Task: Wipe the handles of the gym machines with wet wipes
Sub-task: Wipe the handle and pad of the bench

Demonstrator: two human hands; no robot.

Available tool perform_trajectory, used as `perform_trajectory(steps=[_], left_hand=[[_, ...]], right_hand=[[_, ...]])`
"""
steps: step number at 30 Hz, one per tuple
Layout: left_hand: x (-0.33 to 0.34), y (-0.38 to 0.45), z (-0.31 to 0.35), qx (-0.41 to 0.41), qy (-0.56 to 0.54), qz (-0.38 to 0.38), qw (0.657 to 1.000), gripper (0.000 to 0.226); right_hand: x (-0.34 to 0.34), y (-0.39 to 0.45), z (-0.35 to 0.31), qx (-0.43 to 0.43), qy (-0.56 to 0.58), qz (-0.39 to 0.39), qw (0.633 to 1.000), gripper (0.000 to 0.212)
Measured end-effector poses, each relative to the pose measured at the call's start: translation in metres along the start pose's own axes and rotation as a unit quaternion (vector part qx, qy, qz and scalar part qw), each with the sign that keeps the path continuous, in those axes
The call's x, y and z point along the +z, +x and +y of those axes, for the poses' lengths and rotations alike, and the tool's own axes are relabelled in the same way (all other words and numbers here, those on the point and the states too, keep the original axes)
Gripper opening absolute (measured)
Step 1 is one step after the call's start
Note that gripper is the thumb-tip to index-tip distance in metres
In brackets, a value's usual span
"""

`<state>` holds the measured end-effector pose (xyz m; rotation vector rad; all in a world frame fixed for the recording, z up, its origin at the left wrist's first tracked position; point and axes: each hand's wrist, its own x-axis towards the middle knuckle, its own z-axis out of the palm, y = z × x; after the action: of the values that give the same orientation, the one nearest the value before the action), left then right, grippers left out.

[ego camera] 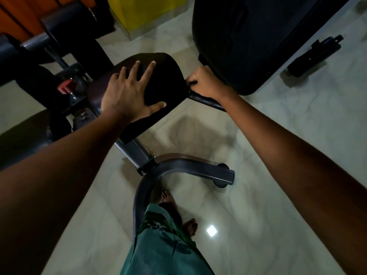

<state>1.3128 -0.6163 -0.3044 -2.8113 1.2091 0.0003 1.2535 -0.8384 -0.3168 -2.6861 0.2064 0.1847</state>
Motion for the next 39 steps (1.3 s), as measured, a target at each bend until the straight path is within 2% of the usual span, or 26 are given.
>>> perform_trajectory(steps=[6, 11, 18, 23, 34, 39], left_hand=[[0.001, -0.001, 0.000, -0.001, -0.008, 0.003, 1.000, 0.099], [0.000, -0.001, -0.001, -0.001, -0.005, 0.005, 1.000, 0.100], [-0.002, -0.002, -0.001, 0.001, -0.006, -0.007, 1.000, 0.100], [-0.007, -0.005, 0.002, -0.006, -0.010, -0.034, 0.999, 0.100], [-0.022, -0.008, 0.023, -0.096, -0.054, -0.088, 0.990, 0.099], [-0.027, -0.025, 0.041, -0.129, -0.044, -0.107, 0.985, 0.109]], right_hand=[[0.002, -0.011, 0.009, -0.028, 0.001, 0.018, 0.999, 0.023], [-0.004, -0.033, 0.014, -0.039, -0.028, 0.020, 0.999, 0.024], [-0.020, -0.080, 0.019, -0.009, -0.114, -0.023, 0.993, 0.020], [-0.030, -0.108, 0.032, 0.032, -0.073, -0.009, 0.997, 0.022], [-0.043, -0.145, 0.045, 0.077, -0.040, 0.000, 0.996, 0.019], [-0.046, -0.152, 0.049, 0.107, -0.042, -0.011, 0.993, 0.022]])
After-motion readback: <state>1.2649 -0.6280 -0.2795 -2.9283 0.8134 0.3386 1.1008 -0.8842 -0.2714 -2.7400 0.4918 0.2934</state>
